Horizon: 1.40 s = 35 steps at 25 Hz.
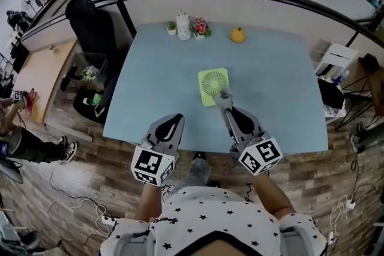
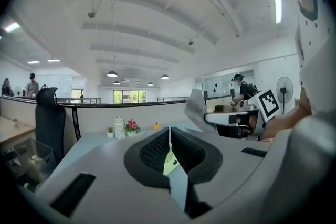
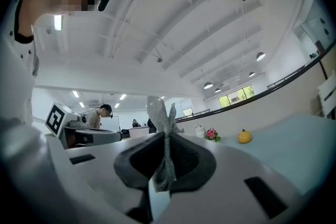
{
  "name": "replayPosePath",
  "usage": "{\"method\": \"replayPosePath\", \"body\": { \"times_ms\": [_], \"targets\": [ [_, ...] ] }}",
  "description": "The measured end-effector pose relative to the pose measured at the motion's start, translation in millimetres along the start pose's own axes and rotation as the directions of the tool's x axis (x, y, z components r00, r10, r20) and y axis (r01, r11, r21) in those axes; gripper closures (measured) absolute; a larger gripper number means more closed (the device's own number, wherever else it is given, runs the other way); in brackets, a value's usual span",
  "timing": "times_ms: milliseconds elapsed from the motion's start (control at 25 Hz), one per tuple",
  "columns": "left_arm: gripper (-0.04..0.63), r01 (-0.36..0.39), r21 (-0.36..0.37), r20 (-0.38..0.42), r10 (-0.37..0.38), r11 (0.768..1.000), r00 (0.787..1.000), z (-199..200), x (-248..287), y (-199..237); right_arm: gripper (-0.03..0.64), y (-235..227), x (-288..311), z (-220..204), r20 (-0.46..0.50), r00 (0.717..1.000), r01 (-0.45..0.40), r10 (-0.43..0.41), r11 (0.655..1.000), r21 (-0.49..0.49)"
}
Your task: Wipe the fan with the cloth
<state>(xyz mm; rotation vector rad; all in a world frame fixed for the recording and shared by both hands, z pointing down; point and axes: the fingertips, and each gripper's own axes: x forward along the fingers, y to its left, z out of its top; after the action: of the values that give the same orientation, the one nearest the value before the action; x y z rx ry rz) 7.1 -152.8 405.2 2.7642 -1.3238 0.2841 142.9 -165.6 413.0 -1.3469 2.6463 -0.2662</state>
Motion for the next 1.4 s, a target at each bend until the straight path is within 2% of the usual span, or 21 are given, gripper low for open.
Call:
{"method": "replayPosePath", "body": {
  "times_ms": [280, 600, 1120, 1400],
  "targets": [
    [0.561, 0.012, -0.001, 0.013, -0.012, 1.000, 1.000, 5.5, 44.2, 45.5, 0.597, -25.3, 56.9, -19.5, -0.084, 0.996, 0.011, -0.012, 1.000, -0.009],
    [0.561, 0.005, -0.041, -0.001, -0.005, 0.999, 1.000, -4.9, 72.7, 99.0, 0.594, -44.2, 116.1, -55.3, -0.195, 0.981, 0.019, -0.025, 0.999, -0.031],
    [0.561, -0.022, -0.086, -0.022, 0.020, 0.996, 1.000, -30.0, 84.1, 166.7, 0.591, -69.1, 169.5, -128.6, -0.396, 0.912, 0.076, -0.109, 0.992, -0.097],
    [0.561, -0.022, -0.110, -0.034, 0.018, 0.994, 0.999, -38.9, 87.9, 175.5, 0.591, -81.0, 178.6, -158.3, -0.476, 0.870, 0.087, -0.128, 0.990, -0.107]
  ]
}}
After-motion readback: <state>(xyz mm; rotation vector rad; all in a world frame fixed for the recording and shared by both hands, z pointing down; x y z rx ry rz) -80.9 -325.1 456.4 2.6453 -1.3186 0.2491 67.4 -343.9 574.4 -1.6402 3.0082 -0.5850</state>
